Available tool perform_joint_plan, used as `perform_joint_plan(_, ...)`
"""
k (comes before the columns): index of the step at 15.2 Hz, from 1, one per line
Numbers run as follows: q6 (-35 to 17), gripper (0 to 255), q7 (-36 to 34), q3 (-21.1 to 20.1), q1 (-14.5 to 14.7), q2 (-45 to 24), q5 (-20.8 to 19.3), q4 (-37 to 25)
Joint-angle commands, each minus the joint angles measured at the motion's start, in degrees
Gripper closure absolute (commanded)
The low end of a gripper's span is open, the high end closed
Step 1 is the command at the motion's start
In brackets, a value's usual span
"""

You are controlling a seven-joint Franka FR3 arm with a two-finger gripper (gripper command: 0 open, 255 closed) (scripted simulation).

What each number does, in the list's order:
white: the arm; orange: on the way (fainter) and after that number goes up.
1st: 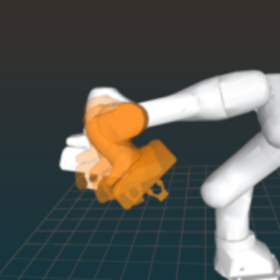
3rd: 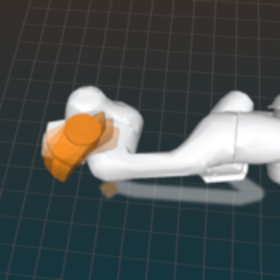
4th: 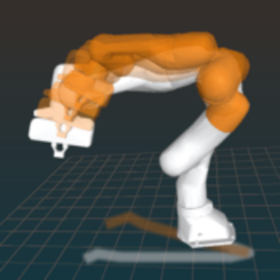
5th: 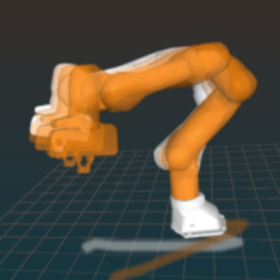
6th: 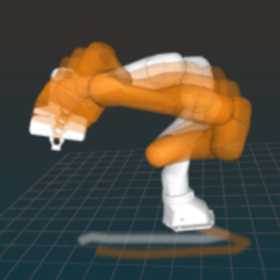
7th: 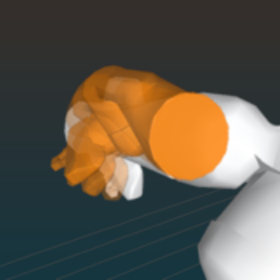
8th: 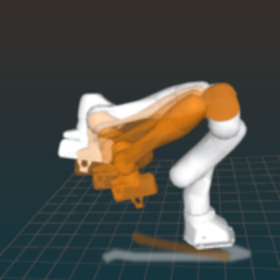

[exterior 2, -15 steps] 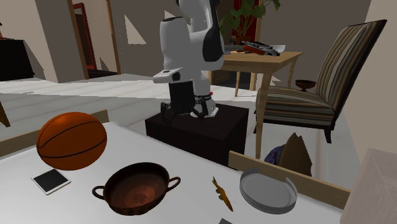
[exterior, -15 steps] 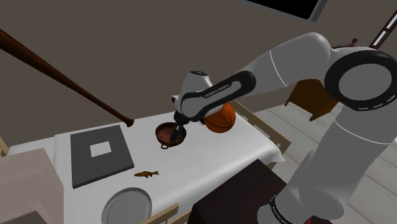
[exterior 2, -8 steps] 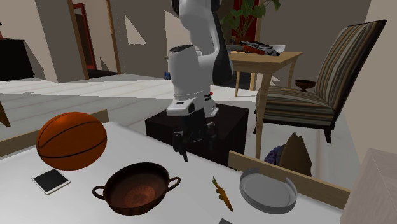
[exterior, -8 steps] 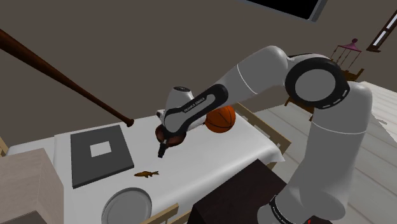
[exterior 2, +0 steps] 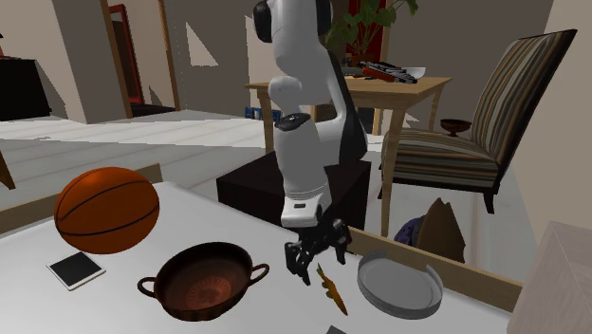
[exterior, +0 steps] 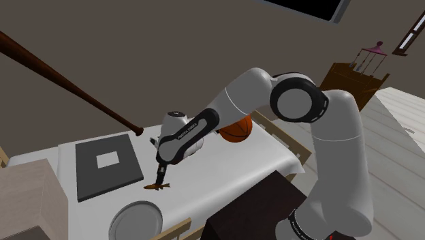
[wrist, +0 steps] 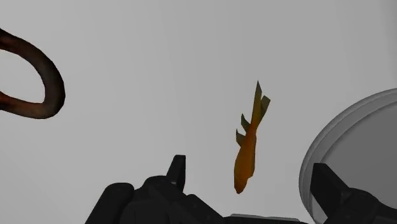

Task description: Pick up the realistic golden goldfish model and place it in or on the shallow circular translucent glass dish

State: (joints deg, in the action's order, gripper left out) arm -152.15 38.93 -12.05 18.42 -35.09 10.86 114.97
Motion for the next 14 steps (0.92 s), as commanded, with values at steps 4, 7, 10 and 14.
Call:
perform_joint_plan(4,-1.6,0,0.5,-0.2,1.0,-4.7,-0.5,-2.7)
perform_joint_plan(7,-2.9,0,0.4,-0.1,1.5,-6.9,-0.6,-3.7)
perform_joint_plan(10,-3.5,0,0.4,0.0,1.7,-8.1,-0.6,-4.3)
perform_joint_plan(14,-3.5,0,0.4,0.0,1.7,-8.1,-0.6,-4.3)
